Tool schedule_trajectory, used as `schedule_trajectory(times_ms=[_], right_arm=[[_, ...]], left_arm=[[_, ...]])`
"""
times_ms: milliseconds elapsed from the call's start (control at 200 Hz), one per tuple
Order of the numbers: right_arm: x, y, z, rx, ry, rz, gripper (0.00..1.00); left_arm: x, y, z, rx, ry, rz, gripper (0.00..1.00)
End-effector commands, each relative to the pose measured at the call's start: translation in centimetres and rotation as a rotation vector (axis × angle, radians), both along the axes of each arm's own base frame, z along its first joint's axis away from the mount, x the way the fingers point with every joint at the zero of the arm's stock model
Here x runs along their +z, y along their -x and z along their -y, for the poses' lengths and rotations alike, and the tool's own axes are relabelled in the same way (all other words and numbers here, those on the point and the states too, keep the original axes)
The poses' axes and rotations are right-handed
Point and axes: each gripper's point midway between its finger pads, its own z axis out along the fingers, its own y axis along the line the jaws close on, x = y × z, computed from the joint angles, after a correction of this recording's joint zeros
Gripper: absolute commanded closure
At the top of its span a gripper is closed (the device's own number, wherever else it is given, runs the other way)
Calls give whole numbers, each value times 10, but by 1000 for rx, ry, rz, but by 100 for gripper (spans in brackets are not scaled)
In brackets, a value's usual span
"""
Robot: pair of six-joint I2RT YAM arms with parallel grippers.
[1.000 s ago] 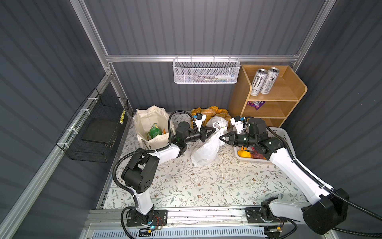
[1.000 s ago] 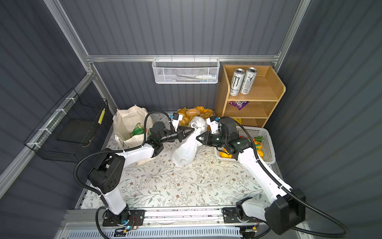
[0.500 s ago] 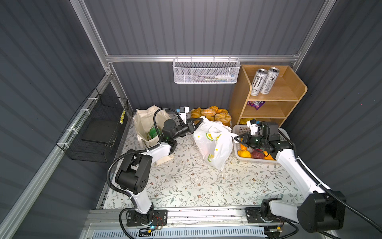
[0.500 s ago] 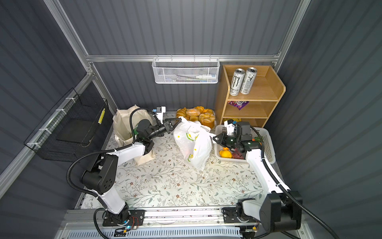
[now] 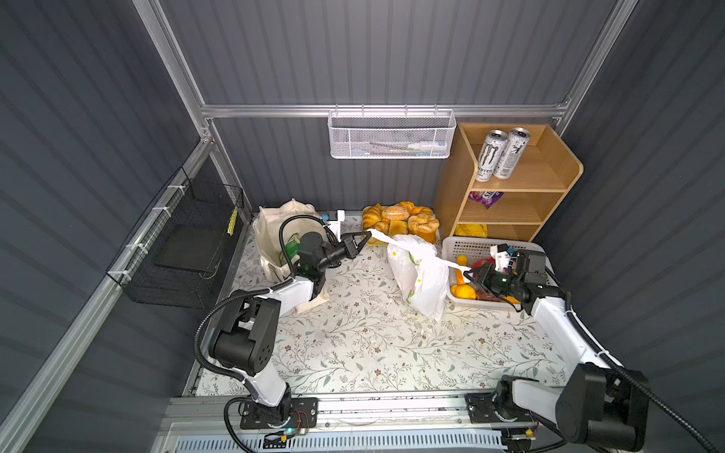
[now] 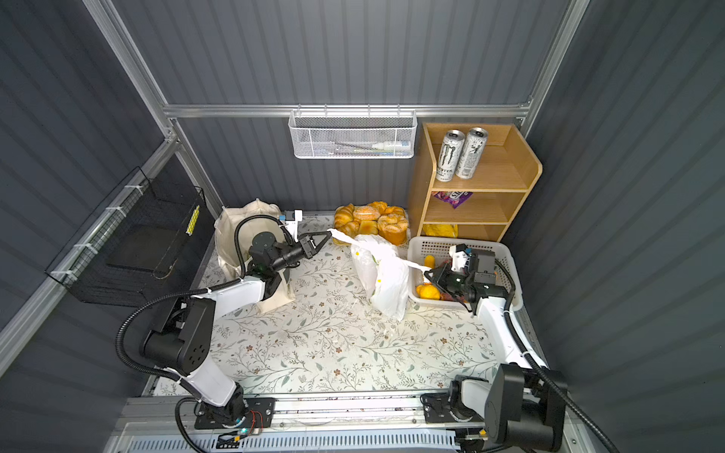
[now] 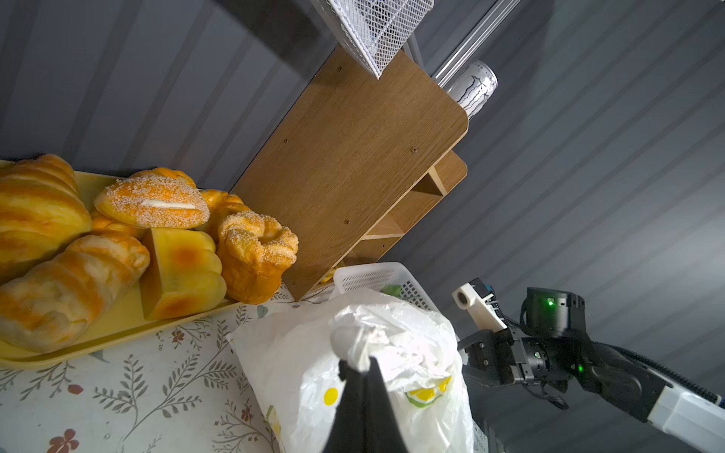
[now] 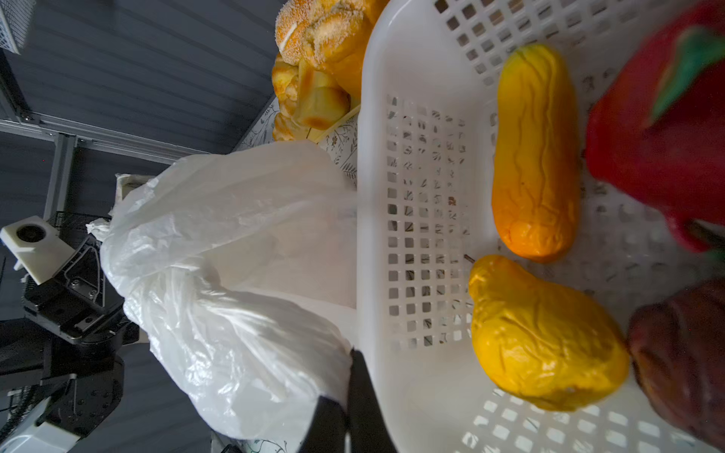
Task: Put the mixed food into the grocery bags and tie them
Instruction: 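Release the bag handles with the left gripper and withdraw it toward the tote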
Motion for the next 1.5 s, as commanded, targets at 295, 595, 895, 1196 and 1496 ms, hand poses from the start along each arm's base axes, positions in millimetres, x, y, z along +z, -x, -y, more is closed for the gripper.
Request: schedule_trajectory(times_ms=[295, 595, 895, 1196, 1496], right_arm=[[3, -29, -25, 0, 17, -25, 100], [-19, -41, 1, -130, 42, -78, 100], [-49, -31, 40, -278, -47, -137, 100], [-36, -31, 15, -157, -88, -94, 100], [-22, -28, -17, -53, -49, -60, 100]], left_arm=[[54, -47, -33, 129, 109, 71, 100], [46, -61, -45, 265, -76, 6, 100], [6, -64, -93, 448, -244, -83, 100], [30, -54, -65, 303, -225, 12, 100], [41, -26, 27, 75, -256, 35, 70]])
